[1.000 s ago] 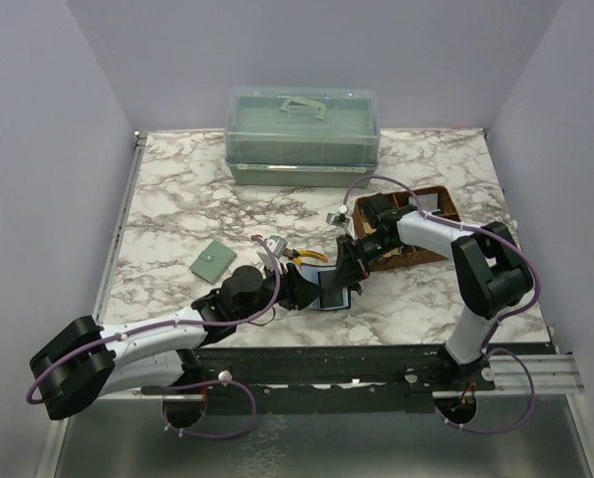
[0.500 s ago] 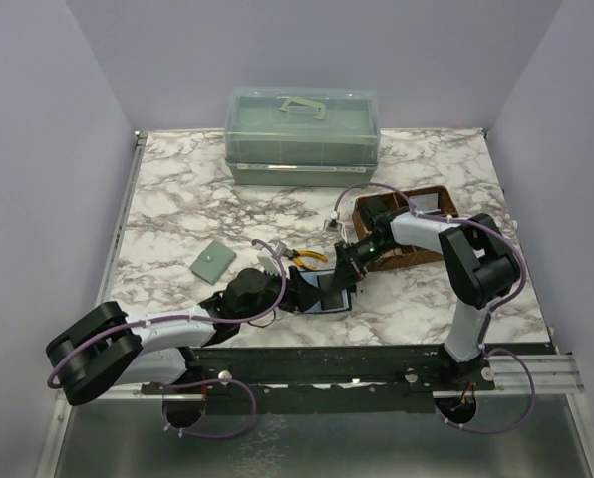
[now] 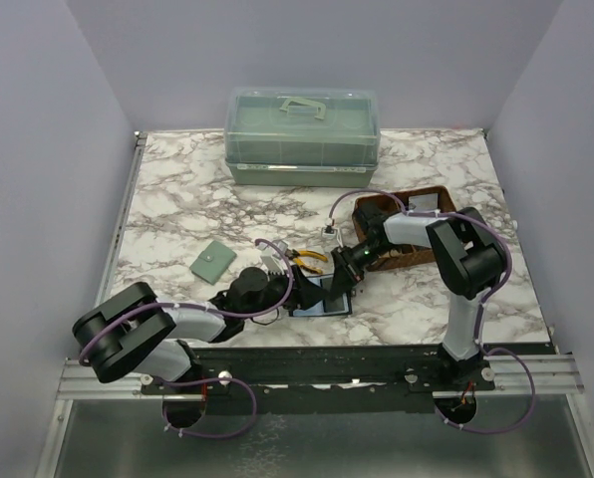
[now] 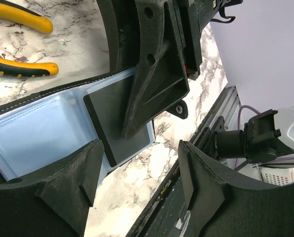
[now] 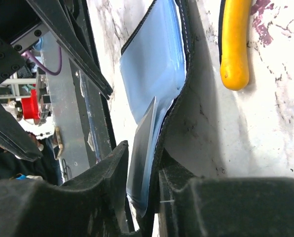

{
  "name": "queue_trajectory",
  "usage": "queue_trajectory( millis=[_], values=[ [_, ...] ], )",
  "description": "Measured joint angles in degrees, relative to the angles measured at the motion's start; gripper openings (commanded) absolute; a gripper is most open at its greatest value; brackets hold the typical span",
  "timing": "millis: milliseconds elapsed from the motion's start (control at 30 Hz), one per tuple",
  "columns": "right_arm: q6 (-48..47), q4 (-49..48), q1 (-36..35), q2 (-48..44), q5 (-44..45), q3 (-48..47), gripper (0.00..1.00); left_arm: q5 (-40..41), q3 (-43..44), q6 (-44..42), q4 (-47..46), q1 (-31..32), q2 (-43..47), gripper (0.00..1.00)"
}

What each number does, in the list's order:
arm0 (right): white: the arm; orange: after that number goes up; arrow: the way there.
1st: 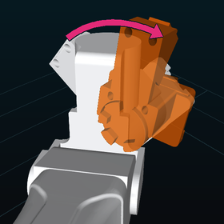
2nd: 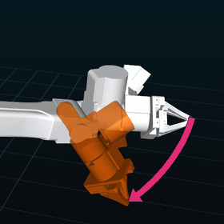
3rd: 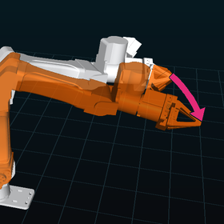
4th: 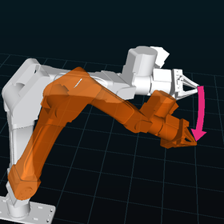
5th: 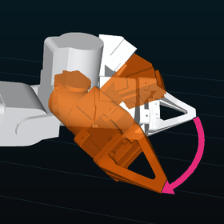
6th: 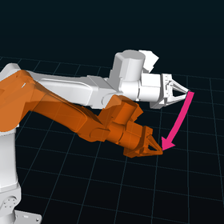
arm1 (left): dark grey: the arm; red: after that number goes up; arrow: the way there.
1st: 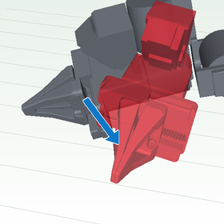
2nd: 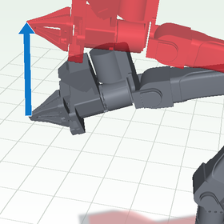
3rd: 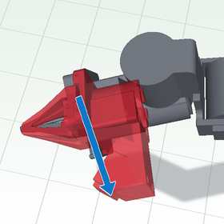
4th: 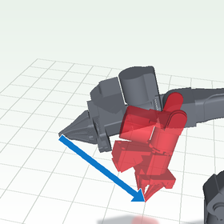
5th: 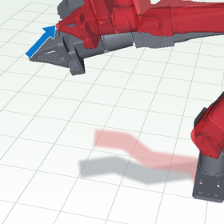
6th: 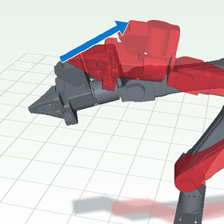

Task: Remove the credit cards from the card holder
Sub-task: Remove the credit card from the card holder.

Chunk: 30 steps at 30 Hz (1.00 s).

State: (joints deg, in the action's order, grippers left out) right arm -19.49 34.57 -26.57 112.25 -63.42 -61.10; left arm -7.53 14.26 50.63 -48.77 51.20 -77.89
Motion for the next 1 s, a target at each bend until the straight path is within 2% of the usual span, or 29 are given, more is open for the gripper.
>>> queue_trajectory(
  millis=[400, 433, 567, 767, 933, 1000],
  values=[
    [1.3, 0.1, 0.2, 0.1, 1.9, -0.5, 0.64, -0.7, 0.0, 2.4, -8.3, -0.9, -11.3, 0.69],
    [2.1, 0.0, 1.5, -0.3, 1.9, -0.5, 0.68, -1.4, 0.0, 3.6, -12.5, -1.3, -15.1, 0.68],
    [3.0, -0.2, 2.6, -1.0, 2.1, -0.5, 0.71, -1.5, 0.2, 4.5, -15.0, -1.3, -16.6, 0.66],
    [3.2, -1.3, 4.0, -1.6, 2.6, -0.5, 0.69, -1.5, 0.2, 6.4, -16.8, -1.4, -18.6, 0.64],
    [3.6, -1.6, 4.1, -1.6, 2.1, -0.5, 0.53, -1.5, 0.2, 7.5, -17.7, -1.4, -19.5, 0.63],
    [3.4, -1.5, 4.2, -1.6, 1.4, -0.5, 0.51, -1.5, 0.2, 7.7, -17.9, -1.4, -19.6, 0.63]
  ],
)
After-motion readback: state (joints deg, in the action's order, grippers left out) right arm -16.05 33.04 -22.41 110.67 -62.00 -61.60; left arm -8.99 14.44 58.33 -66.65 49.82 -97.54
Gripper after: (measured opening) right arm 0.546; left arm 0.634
